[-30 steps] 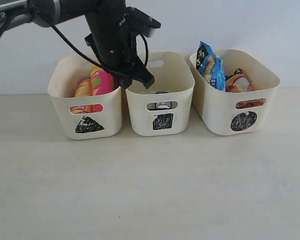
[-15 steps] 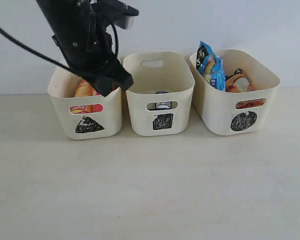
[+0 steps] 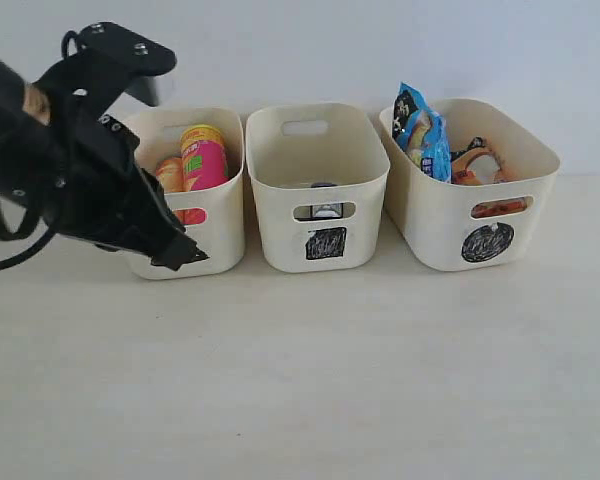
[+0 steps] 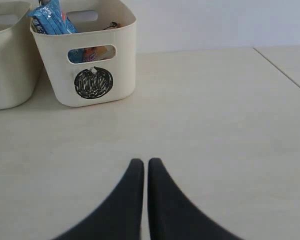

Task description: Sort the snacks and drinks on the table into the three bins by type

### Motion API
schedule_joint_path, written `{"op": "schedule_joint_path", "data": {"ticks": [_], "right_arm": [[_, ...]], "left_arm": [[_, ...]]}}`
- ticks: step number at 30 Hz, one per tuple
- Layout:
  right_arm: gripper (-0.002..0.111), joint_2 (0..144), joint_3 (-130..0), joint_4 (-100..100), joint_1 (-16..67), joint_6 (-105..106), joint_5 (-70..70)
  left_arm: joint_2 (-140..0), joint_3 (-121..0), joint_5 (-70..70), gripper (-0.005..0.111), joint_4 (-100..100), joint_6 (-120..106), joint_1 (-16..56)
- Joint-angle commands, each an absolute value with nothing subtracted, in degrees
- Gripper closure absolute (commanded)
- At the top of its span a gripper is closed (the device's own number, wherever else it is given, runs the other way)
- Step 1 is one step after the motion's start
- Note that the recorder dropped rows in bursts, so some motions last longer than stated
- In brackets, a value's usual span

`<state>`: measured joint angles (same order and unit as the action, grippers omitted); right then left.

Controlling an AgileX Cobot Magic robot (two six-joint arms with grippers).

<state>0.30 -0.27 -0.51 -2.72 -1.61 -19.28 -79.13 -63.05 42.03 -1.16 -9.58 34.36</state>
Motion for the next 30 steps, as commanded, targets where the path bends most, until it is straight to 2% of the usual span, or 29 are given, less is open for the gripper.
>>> {"op": "schedule_joint_path", "data": {"ticks": [1, 13, 20, 30], "right_arm": [[0.108, 0.00, 0.00, -0.48, -2.87, -1.50, -19.04], [0.108, 0.00, 0.00, -0.48, -2.87, -1.50, -19.04], [0.108, 0.00, 0.00, -0.48, -2.87, -1.50, -19.04], [0.108, 0.00, 0.00, -0.48, -2.87, -1.50, -19.04]], "left_arm": [[-72.19, -57.86, 38.87, 0.103, -5.42, -11.24, 34.30], [-62.76, -52.51, 41.53, 0.103, -13.08, -7.10, 34.30], [-58.24, -44.26, 26.62, 0.103, -12.57, -7.37, 34.55], [-41.14, -24.60, 5.84, 0.103, -7.13, -7.91, 33.02]]}}
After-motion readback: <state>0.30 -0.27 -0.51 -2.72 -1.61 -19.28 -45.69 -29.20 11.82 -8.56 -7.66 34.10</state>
